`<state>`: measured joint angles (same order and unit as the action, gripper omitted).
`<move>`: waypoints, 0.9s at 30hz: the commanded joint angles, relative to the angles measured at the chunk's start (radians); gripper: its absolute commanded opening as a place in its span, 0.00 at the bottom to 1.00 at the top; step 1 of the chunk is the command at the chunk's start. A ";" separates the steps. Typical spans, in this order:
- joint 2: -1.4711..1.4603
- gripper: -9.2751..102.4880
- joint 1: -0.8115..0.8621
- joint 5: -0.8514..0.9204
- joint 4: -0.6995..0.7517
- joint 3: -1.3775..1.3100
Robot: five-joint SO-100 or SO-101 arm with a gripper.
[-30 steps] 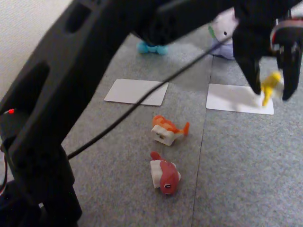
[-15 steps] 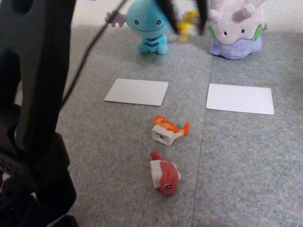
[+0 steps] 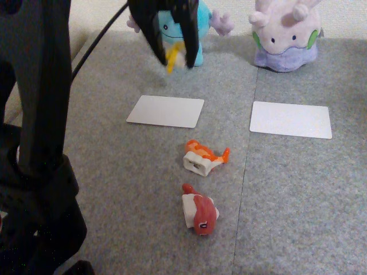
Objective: Wooper wants to eat egg sudhi, and Goomy wants to eat shrimp sushi
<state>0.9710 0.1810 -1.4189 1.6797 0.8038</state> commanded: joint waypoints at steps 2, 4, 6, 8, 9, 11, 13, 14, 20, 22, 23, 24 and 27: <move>0.003 0.17 -0.034 -0.015 -0.012 0.051; 0.002 0.17 -0.034 -0.018 -0.041 0.084; 0.002 0.17 -0.034 -0.018 -0.061 0.120; 0.000 0.17 -0.032 -0.017 -0.095 0.161; -0.005 0.17 -0.031 -0.015 -0.117 0.183; -0.018 0.17 -0.031 -0.011 -0.153 0.218; -0.035 0.18 -0.032 -0.009 -0.187 0.242; -0.044 0.20 -0.034 -0.009 -0.198 0.250; -0.058 0.36 -0.035 -0.014 -0.202 0.253; -0.057 0.36 -0.035 -0.011 -0.202 0.253; -0.057 0.37 -0.035 -0.009 -0.204 0.250; -0.055 0.37 -0.035 -0.008 -0.204 0.247; -0.051 0.37 -0.038 0.000 -0.204 0.241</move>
<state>0.9035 0.1534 -1.4251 1.4726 1.0600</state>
